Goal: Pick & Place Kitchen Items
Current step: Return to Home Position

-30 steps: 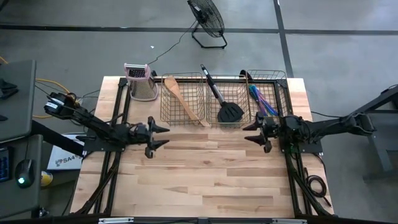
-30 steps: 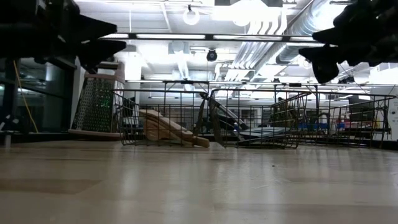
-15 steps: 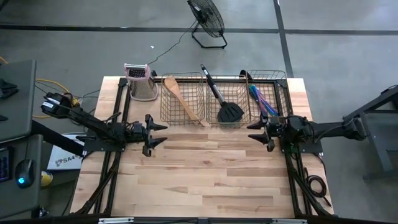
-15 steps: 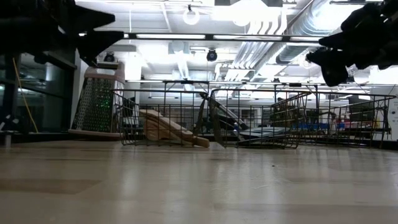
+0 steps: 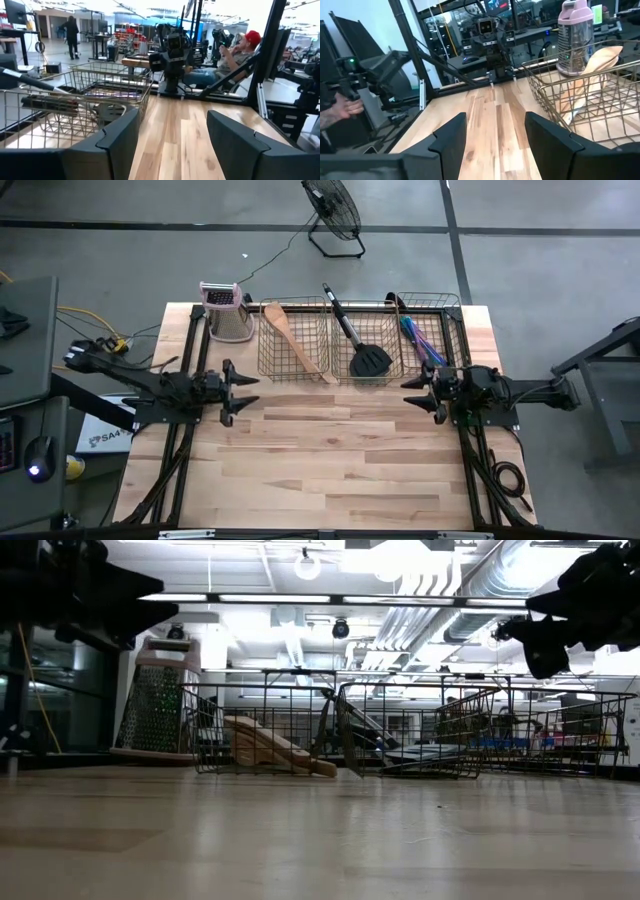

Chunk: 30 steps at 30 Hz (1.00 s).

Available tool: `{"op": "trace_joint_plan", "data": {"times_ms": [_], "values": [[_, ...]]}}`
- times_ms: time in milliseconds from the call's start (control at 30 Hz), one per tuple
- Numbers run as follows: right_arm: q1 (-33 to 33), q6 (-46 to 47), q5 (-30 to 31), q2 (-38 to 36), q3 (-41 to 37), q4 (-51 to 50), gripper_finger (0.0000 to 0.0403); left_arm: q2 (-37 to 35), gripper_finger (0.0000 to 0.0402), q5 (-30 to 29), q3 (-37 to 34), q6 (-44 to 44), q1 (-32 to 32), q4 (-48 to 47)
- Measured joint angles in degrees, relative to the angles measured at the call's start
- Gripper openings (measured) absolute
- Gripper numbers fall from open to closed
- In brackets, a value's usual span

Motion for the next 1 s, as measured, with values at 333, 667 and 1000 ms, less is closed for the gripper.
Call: {"op": "trace_joint_plan", "data": {"times_ms": [333,667,1000], "values": [[0.0,0.8,-2.9,0.4,0.0,-0.6,0.0195,-19.1,0.0230,-1.9,-0.1,-2.9,0.0,-27.3],[0.0,0.2,-3.0,0.5,0.0,-0.8,0.0195,-18.6,0.0230,-0.5,0.0,0.4,0.0,-27.1],[0.0,-2.3,1.2,0.8,0.1,-1.4,0.0195,-14.2,0.0230,-0.6,0.0,-4.3,0.0,-27.0]]}}
